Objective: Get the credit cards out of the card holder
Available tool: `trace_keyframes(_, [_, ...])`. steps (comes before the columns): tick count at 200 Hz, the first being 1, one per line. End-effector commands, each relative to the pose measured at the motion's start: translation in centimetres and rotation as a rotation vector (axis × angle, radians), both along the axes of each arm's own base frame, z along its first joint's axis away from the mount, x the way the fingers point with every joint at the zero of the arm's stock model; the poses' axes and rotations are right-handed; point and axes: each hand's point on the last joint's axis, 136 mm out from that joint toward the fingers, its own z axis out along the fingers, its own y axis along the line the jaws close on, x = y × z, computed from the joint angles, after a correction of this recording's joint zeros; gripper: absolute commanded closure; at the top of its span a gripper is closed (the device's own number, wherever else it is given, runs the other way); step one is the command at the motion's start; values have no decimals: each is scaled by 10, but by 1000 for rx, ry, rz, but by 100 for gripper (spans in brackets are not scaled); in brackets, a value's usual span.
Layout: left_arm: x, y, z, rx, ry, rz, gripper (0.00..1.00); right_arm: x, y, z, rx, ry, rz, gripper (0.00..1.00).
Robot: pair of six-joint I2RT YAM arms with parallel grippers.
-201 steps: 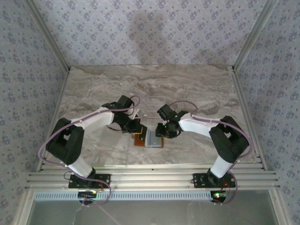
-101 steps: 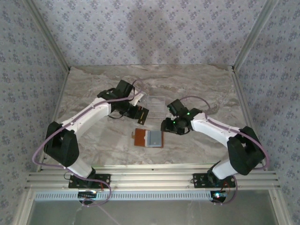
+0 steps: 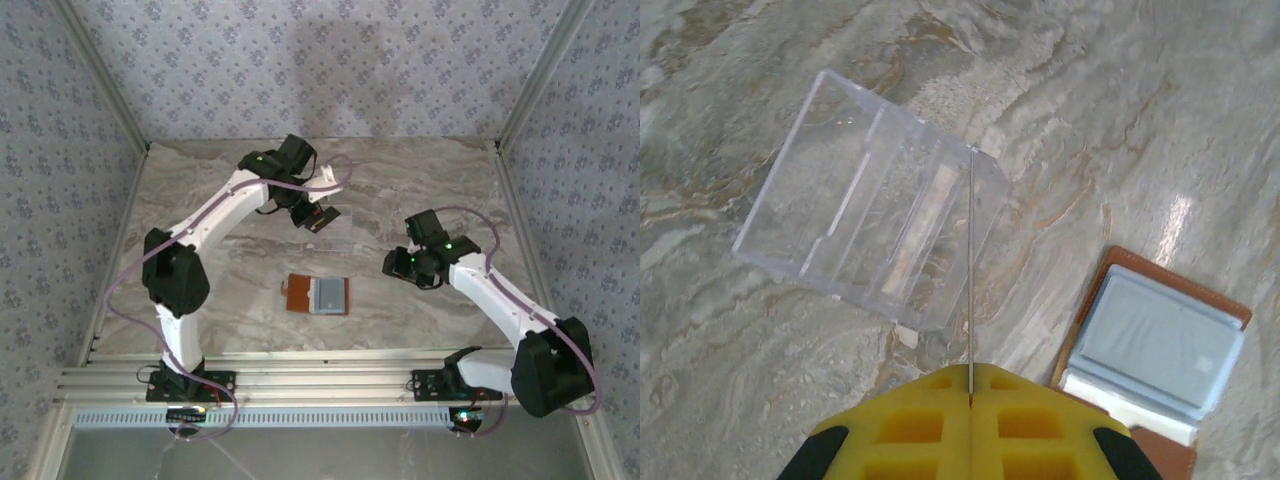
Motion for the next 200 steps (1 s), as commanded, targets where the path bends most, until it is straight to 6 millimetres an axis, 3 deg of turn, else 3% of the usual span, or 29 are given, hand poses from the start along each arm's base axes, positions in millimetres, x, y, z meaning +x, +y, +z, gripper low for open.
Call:
trace_keyframes(1, [-15, -4, -5, 71, -31, -227, 100, -11, -10, -4, -22, 23, 6, 52])
trace_keyframes(65, [1, -23, -28, 155, -57, -381, 100, -23, -16, -14, -11, 56, -18, 52])
trace_keyframes(110, [13, -20, -56, 260, -29, -403, 100, -33, -24, -18, -15, 73, -40, 52])
trace_keyframes(166, [4, -20, -85, 302, 74, -416, 100, -39, -27, -23, 2, 83, -57, 52])
trace_keyframes(200, [-13, -23, -86, 298, 125, -452, 100, -38, -26, -23, 9, 86, -56, 52])
